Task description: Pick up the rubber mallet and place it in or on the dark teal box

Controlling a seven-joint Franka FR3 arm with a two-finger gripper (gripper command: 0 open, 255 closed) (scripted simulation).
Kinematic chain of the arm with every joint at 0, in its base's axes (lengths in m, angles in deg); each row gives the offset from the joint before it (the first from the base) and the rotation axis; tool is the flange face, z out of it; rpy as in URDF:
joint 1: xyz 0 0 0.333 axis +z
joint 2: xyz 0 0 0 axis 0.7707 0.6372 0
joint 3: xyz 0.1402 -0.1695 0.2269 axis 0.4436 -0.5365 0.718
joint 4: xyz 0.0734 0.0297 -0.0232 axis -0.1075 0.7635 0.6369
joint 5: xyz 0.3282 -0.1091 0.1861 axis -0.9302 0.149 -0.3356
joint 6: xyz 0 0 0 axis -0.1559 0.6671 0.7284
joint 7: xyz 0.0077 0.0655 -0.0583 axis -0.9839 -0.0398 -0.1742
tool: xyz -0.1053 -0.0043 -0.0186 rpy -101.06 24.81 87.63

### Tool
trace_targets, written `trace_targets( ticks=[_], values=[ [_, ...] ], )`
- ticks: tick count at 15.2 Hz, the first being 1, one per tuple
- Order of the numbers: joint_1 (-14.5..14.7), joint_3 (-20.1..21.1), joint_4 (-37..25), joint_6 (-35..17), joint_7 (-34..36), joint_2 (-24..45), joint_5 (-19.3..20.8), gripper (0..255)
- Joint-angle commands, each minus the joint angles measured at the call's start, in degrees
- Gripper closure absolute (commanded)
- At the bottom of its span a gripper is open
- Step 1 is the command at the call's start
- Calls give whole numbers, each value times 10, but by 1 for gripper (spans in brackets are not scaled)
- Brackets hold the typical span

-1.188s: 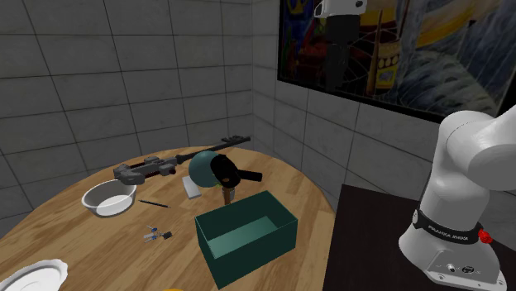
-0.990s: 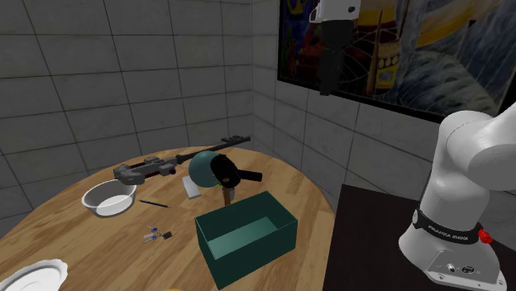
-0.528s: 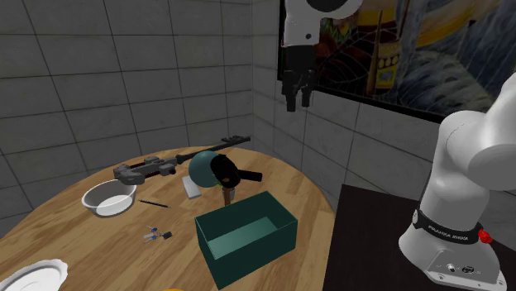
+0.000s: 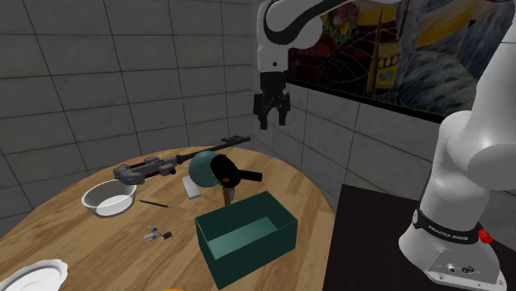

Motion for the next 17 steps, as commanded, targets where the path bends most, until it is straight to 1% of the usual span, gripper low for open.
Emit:
trace_targets(
  ticks=[1,9,13,17],
  values=[
    [0,-2,-28,-10,4,47,-17,0],
    [-15,-7,-163,-25,10,238,-86,0],
    [-29,-3,-247,-18,18,335,-118,0],
    [-46,3,-346,-1,32,435,-145,0]
  ],
)
